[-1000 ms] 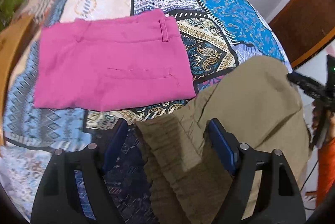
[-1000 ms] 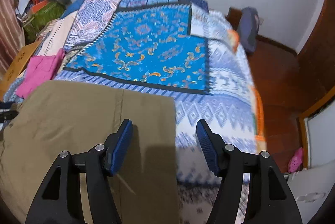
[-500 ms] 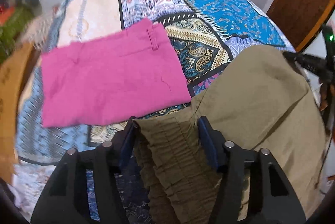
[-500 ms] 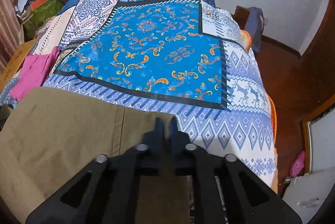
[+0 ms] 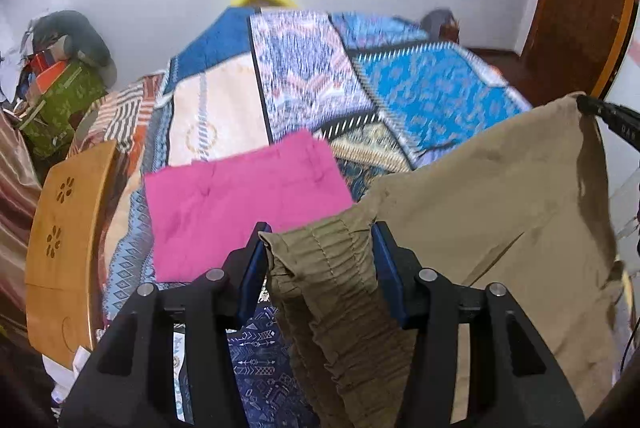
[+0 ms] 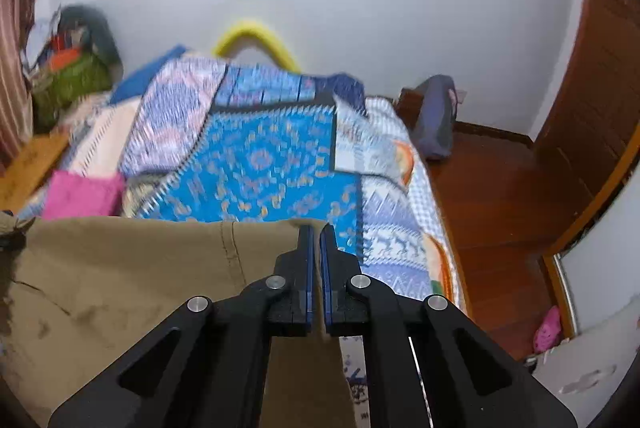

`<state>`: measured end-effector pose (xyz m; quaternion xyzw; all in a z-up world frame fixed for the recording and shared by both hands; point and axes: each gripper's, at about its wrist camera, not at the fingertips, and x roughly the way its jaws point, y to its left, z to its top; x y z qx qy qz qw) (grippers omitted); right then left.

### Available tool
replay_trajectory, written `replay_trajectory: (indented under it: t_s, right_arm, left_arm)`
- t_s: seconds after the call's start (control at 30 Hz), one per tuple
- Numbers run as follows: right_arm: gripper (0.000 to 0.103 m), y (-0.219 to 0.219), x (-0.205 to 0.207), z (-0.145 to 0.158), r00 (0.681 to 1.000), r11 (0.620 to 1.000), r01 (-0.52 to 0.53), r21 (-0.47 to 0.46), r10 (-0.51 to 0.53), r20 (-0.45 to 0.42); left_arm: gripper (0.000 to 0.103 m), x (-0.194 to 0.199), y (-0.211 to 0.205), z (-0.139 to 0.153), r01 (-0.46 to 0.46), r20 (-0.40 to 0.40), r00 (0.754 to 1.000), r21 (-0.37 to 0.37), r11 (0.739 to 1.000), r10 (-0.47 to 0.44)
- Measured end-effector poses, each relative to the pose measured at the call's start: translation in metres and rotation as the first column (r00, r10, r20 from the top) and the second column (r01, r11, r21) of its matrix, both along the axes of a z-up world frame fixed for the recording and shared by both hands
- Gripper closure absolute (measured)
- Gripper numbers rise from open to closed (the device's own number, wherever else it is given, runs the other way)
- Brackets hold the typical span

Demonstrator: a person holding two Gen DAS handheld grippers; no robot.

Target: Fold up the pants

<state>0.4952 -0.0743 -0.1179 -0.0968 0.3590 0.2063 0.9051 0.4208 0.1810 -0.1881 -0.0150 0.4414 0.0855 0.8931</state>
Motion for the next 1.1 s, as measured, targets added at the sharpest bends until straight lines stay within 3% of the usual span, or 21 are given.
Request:
replay_trajectory:
  t_s: [0.33, 0.57, 0.83, 1.1]
  right_arm:
    - [0.100, -0.034, -0.067, 0.059, 0.998, 0.997, -0.001, 0.075, -0.003, 0.064]
    - [0.100, -0.062, -0.123, 0.088, 0.996, 0.992, -0.004, 0.130, -0.008, 0.094]
    - [0.100, -0.085, -0.180, 0.087, 0.994, 0.988, -0.024, 0.150, 0.008, 0.107]
    - [0.100, -0.113, -0.235, 0.073, 0.997, 0.987, -0.011, 0.159, -0.001, 0.077]
  left_arm:
    - [0.052, -0.062, -0.023, 0.064, 0.030, 0.103, 0.994, -0.010, 1.000, -0.029]
    - [0.052, -0.113, -0.045, 0.092, 0.065, 0.154, 0.986, -0.017, 0.998, -0.062]
    - [0.052, -0.172, -0.071, 0.100, 0.123, 0.170, 0.977, 0.025, 0.992, -0.126]
    - [0.052, -0.215, -0.079, 0.087, 0.163, 0.157, 0.974, 0.000, 0.987, -0.161]
